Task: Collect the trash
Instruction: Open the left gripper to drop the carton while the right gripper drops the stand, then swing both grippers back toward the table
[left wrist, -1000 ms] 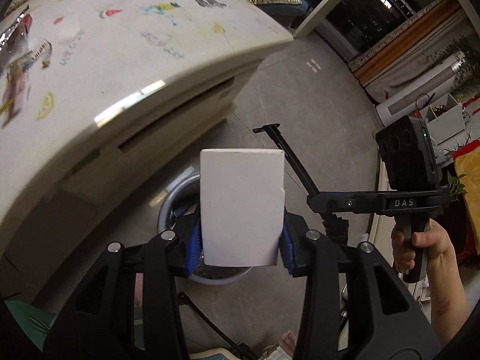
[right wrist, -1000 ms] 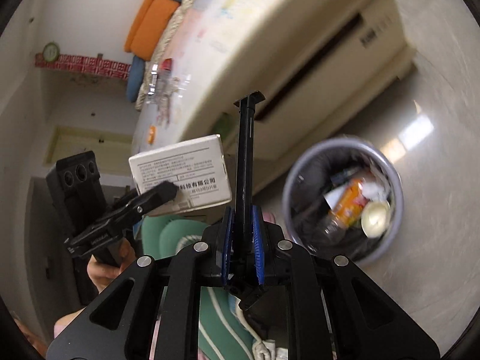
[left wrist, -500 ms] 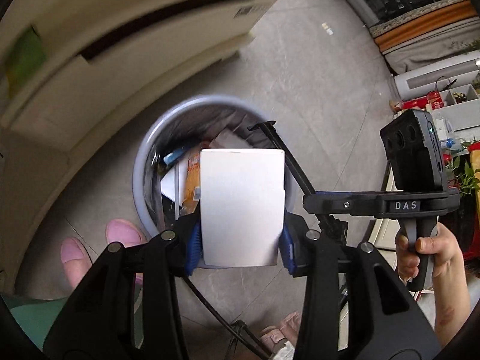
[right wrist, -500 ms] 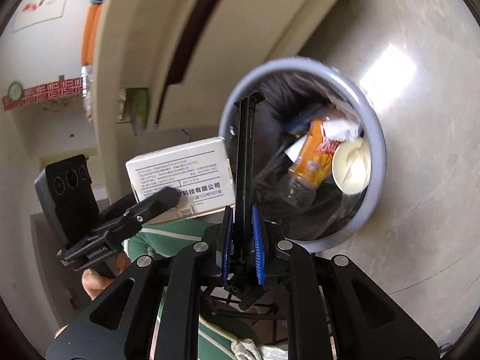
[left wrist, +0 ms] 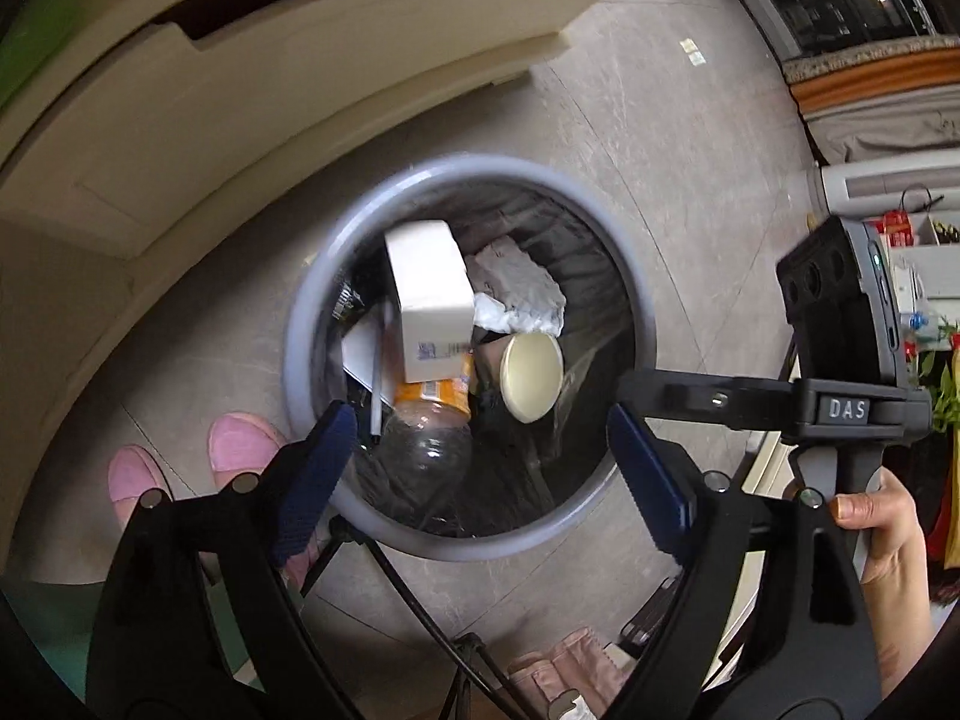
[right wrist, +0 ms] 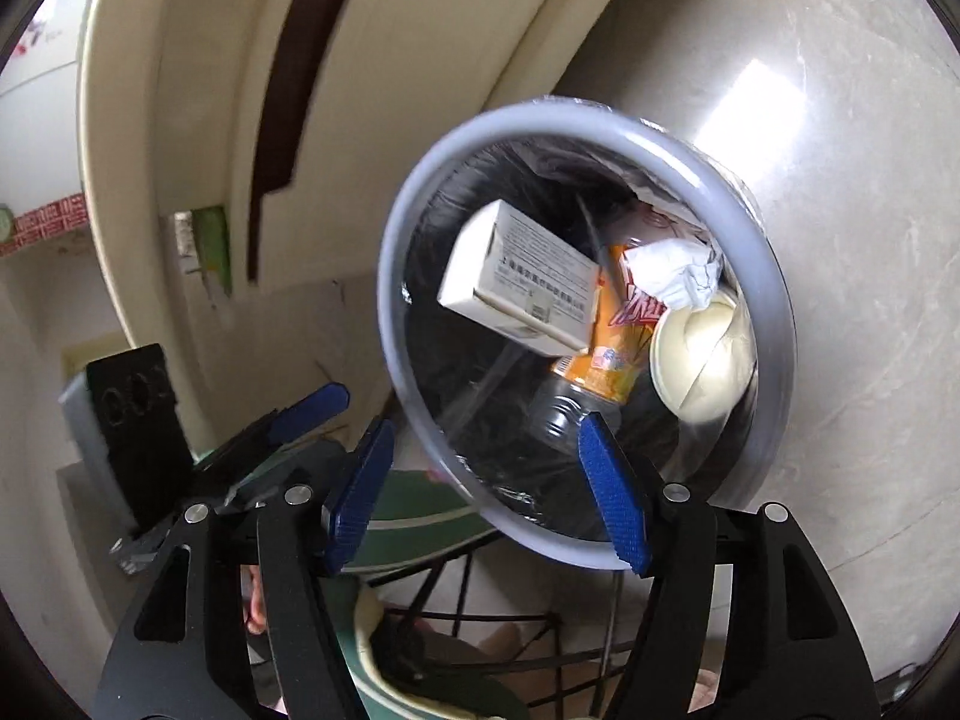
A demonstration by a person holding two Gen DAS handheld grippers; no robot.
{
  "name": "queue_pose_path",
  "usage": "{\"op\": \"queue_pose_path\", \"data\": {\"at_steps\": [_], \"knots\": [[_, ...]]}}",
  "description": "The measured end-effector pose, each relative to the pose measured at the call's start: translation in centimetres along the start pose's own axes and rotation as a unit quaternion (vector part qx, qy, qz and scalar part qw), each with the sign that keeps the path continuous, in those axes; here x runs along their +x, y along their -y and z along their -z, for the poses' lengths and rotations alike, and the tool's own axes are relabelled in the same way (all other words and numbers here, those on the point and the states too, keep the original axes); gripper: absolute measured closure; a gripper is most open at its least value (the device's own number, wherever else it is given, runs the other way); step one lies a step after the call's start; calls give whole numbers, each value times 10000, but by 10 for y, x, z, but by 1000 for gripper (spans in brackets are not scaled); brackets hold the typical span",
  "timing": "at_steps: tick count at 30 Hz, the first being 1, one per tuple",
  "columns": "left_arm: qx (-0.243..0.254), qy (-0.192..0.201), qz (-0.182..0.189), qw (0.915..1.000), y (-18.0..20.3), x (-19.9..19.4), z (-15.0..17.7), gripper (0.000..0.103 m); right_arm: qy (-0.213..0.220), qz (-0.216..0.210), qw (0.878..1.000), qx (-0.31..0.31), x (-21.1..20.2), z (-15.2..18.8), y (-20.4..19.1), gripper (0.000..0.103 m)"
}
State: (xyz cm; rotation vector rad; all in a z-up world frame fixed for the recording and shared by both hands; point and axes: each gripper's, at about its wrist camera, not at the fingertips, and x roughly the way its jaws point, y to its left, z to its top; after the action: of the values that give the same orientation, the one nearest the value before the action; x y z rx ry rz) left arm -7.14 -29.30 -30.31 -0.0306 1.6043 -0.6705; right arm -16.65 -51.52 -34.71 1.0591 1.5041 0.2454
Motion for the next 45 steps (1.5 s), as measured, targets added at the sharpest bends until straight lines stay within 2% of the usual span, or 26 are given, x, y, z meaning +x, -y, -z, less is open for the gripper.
{"op": "queue_pose_path", "data": {"at_steps": [9, 14, 20, 23, 24, 28, 31, 36, 45], "knots": [[66, 206, 128, 9997, 1, -16, -5, 20, 174, -50, 9998, 122, -23, -5, 1, 37], [155, 416, 25, 9990, 9, -39, -7, 20, 341, -145, 9991, -186, -49, -5, -21, 37], [503, 1278, -548, 9890, 42, -105, -11, 20, 746, -18, 9894, -1247, -106, 4, -100, 37], [548, 1699, -599, 9821, 51, -142, -14, 16, 945, -1, 9799, -1757, -132, 8, -148, 32], [547, 1852, -597, 9794, 52, -156, -15, 12, 1020, 13, 9755, -1947, -140, 9, -167, 31], [457, 2336, -598, 9694, 44, -207, -22, 10, 1157, -26, 9619, -2478, -157, 4, -229, 31], [298, 2594, -617, 9633, 27, -240, -27, 9, 1146, -80, 9546, -2750, -155, -5, -271, 29], [-109, 2931, -801, 9527, -19, -286, -28, 7, 967, -115, 9442, -3146, -128, -19, -334, 27], [-754, 3112, -1297, 9384, -120, -329, -22, 7, 311, 106, 9364, -3494, -32, -45, -417, 27]]}}
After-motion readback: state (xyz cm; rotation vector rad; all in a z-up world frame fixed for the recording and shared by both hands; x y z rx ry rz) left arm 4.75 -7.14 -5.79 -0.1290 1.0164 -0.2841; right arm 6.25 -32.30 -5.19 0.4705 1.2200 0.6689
